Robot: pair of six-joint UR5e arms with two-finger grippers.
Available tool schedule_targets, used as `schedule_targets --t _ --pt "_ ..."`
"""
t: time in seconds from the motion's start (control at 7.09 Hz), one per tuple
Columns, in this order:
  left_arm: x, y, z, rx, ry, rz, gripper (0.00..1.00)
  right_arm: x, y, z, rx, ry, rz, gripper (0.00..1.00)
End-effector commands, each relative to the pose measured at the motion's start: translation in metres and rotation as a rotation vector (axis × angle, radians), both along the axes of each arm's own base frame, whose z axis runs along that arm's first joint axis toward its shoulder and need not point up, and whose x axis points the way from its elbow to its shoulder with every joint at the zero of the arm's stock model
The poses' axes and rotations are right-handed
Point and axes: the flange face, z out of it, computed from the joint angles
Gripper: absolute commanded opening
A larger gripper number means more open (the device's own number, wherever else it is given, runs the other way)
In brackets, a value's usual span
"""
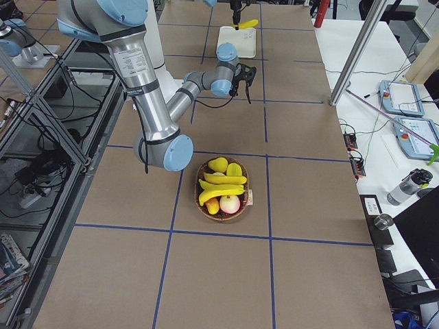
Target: Transfer all bananas from basket to plate
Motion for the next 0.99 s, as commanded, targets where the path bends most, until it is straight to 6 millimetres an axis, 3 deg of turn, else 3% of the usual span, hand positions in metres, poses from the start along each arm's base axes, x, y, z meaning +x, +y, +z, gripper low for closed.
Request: schedule_targets --t 0.0,0.14,0.28,0.42,0.71,0.85 --pt "-0.015 0.002 -0.005 -0.061 -0.111 0.044 0.05 -0.001 0.001 0.001 -0.001 0.002 -0.002 1.0" --pt "-0.023 0.013 0.029 -0.107 -0.165 0.084 0.05 -0.001 0.001 0.001 -0.001 0.002 -0.002 1.0" --pt "-0.037 0.02 0.06 -0.045 -0.194 0.177 0.06 -0.002 0.002 0.001 -0.001 0.002 -0.004 1.0" --pt "-0.038 0.014 0.082 -0.049 -0.201 0.183 0.06 -0.003 0.003 0.003 -0.003 0.005 -0.007 1.0" --pt "-0.035 0.013 0.151 -0.038 -0.101 0.033 0.07 -0.005 0.004 0.001 0.004 0.004 0.001 1.0" --pt "-0.025 0.0 0.151 -0.078 -0.015 -0.07 0.07 -0.004 0.004 0.002 0.003 0.005 0.003 1.0"
